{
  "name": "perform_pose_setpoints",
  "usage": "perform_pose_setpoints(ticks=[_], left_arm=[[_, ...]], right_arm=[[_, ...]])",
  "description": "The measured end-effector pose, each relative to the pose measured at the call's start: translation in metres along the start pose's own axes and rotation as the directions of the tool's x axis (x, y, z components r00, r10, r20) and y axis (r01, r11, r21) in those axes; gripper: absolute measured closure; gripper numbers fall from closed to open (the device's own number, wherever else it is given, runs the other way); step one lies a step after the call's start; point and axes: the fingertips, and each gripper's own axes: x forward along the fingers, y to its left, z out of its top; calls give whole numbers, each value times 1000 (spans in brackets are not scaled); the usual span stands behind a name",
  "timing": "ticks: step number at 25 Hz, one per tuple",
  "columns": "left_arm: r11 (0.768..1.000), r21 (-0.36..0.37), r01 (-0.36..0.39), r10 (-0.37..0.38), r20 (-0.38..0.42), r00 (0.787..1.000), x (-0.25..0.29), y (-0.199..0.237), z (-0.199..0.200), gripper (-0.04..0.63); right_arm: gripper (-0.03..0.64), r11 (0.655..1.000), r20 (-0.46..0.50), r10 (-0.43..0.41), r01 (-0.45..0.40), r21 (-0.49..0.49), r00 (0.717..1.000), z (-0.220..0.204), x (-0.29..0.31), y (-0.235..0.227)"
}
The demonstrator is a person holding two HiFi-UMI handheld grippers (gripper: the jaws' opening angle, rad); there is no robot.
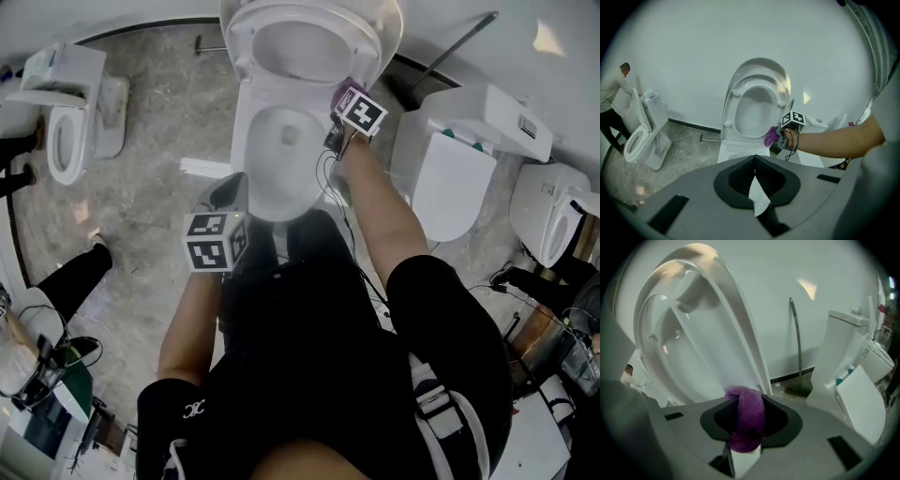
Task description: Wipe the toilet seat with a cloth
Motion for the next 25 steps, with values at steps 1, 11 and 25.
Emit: perform_pose_setpoints(ticks=[1,11,25], left_arm=[[1000,-1,-1,1,2,1000,-2,0,1,586],[1000,-2,22,-22,37,999,-22,-2,19,586],[999,21,23,-25,87,996,-59,11,37,586]], right_arm=[[497,1000,6,0,0,10,1000,6,-2,-1],[497,984,57,14,-23,175,998,41,-22,11],[497,994,175,79,-92,66,981,100,-90,46]])
